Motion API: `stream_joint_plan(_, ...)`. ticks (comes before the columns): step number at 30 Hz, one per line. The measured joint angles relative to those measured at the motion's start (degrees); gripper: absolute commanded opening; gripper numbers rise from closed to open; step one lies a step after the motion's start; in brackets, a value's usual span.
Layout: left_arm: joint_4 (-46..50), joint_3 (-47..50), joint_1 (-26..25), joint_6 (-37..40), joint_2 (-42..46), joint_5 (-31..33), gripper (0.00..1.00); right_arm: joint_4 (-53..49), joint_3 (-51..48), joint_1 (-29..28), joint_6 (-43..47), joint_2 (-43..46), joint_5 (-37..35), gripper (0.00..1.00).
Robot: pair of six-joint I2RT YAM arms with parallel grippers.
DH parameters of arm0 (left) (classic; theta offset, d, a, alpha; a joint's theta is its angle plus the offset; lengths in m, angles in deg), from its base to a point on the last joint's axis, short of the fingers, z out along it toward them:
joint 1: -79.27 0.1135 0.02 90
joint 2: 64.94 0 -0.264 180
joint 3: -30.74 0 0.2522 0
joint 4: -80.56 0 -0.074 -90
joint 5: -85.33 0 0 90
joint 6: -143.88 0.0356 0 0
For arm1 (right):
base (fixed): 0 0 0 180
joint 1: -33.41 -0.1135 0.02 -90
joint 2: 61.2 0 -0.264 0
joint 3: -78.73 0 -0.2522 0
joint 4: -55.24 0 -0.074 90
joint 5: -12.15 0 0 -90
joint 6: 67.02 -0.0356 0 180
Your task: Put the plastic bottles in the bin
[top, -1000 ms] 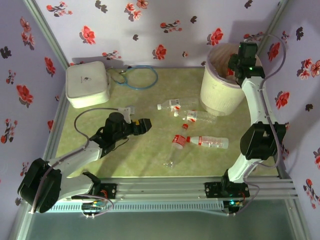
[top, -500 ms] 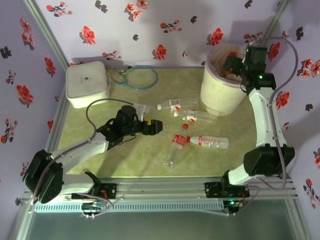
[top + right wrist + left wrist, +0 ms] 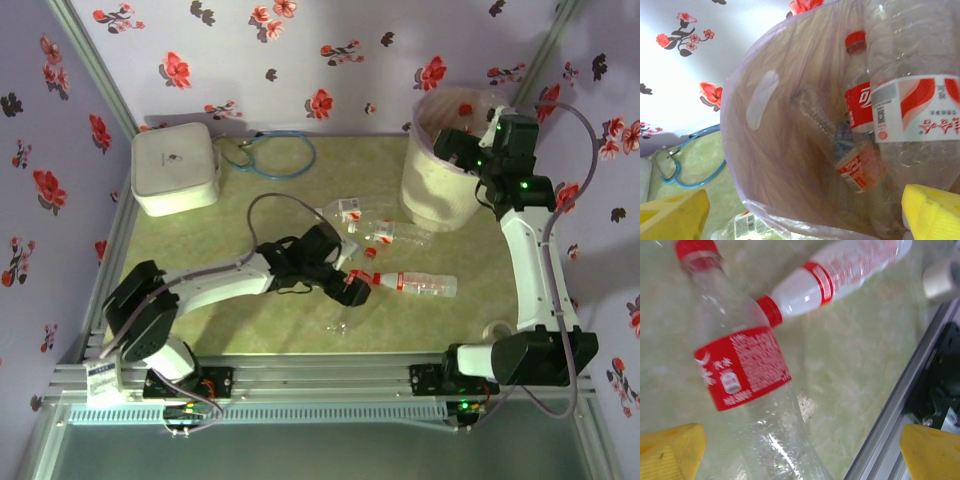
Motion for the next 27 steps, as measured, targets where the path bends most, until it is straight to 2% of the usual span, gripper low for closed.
stream_joint_plan(6, 4.59, -4.09, -1.46, 1.11, -8.24, 0.02, 0.98, 2.03, -3.26, 0.0, -1.31, 1.49, 1.92, 0.99)
stream_joint_plan(13, 9.6, -5.01, -2.43, 1.27, -11.52, -0.96, 0.94, 2.27, -3.26, 0.0, -1.9, 1.38, 2.56, 0.99)
stream_joint_plan(18, 12.15, -5.77, -2.99, 1.18, -13.46, -1.36, 0.78, 2.34, -3.26, 0.0, -1.95, 1.38, 2.78, 0.99)
stream_joint_plan(24, 14.25, -5.86, -2.49, 1.11, -13.62, -1.27, 0.55, 2.4, -3.32, 0.0, -1.9, 1.38, 3.13, 0.99)
stream_joint_plan(27, 14.64, -5.51, -1.64, 1.16, -12.81, -0.92, 0.53, 3.61, -3.96, 0.07, -1.9, 1.55, 4.13, 0.99)
